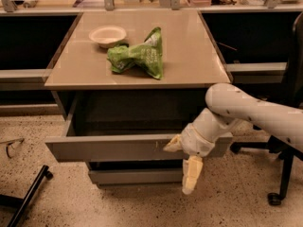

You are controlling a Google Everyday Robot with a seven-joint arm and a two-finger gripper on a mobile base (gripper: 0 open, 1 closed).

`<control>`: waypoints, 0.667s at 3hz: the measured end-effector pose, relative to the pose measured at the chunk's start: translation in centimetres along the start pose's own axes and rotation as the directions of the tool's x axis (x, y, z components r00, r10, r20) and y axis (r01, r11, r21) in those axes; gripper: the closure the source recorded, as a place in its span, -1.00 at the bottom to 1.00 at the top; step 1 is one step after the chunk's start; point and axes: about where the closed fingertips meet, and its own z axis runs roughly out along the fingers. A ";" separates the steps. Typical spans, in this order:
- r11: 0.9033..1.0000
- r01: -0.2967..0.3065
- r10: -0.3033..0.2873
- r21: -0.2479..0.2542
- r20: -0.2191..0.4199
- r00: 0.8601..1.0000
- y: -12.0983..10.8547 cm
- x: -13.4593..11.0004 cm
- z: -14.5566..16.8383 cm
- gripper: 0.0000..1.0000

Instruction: Close top drawer

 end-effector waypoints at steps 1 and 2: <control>0.998 0.059 -0.058 0.024 -0.041 0.997 -4.4 -1.6 1.2 -1.00; 0.988 0.107 -0.098 0.112 -0.089 0.991 -7.8 -3.2 1.7 -1.00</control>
Offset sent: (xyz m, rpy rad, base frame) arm 0.0974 0.0703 -0.0025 -0.0702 -0.2766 0.0099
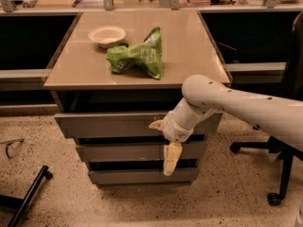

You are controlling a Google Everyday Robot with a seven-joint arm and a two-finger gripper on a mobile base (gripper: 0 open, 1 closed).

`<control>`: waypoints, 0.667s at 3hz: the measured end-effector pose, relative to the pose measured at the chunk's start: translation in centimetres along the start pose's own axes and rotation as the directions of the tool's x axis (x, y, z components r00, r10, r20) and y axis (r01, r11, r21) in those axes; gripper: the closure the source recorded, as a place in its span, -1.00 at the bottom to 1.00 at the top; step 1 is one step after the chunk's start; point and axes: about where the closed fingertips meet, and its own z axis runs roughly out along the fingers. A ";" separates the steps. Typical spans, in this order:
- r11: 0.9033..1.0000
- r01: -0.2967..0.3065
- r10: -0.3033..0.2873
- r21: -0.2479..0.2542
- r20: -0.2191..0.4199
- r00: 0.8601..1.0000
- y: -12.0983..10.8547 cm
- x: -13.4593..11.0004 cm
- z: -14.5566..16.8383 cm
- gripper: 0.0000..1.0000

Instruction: Close top drawer

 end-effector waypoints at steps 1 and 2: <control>1.000 0.000 0.000 0.000 -0.001 1.000 0.0 0.0 0.0 -1.00; 0.998 -0.014 0.019 0.063 -0.073 0.997 -2.8 0.0 0.2 -1.00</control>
Offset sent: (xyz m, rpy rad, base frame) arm 0.0830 0.0151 0.0005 -0.1857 -0.1843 -0.1392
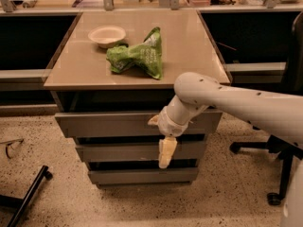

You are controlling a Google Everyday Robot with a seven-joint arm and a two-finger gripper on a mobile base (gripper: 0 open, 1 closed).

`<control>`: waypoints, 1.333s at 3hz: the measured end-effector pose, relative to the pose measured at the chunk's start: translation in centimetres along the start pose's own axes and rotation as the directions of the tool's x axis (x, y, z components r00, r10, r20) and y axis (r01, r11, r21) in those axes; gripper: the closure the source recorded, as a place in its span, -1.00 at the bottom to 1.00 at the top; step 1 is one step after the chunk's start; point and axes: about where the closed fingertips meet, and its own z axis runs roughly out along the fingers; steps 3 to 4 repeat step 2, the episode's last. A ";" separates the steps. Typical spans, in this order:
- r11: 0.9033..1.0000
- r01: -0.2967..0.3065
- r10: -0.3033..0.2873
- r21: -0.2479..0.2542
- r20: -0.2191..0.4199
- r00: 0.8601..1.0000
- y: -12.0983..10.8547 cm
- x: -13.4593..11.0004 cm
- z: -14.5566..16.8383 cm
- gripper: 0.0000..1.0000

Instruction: Close top drawer

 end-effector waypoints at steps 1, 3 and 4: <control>0.996 -0.028 0.034 0.082 -0.070 0.997 -3.3 -0.2 0.4 -1.00; 0.996 -0.028 0.034 0.082 -0.070 0.997 -3.3 -0.2 0.4 -1.00; 0.996 -0.028 0.034 0.082 -0.070 0.997 -3.3 -0.2 0.4 -1.00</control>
Offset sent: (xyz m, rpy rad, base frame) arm 0.0582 0.0092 0.0001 -0.0487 -0.1259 -0.1407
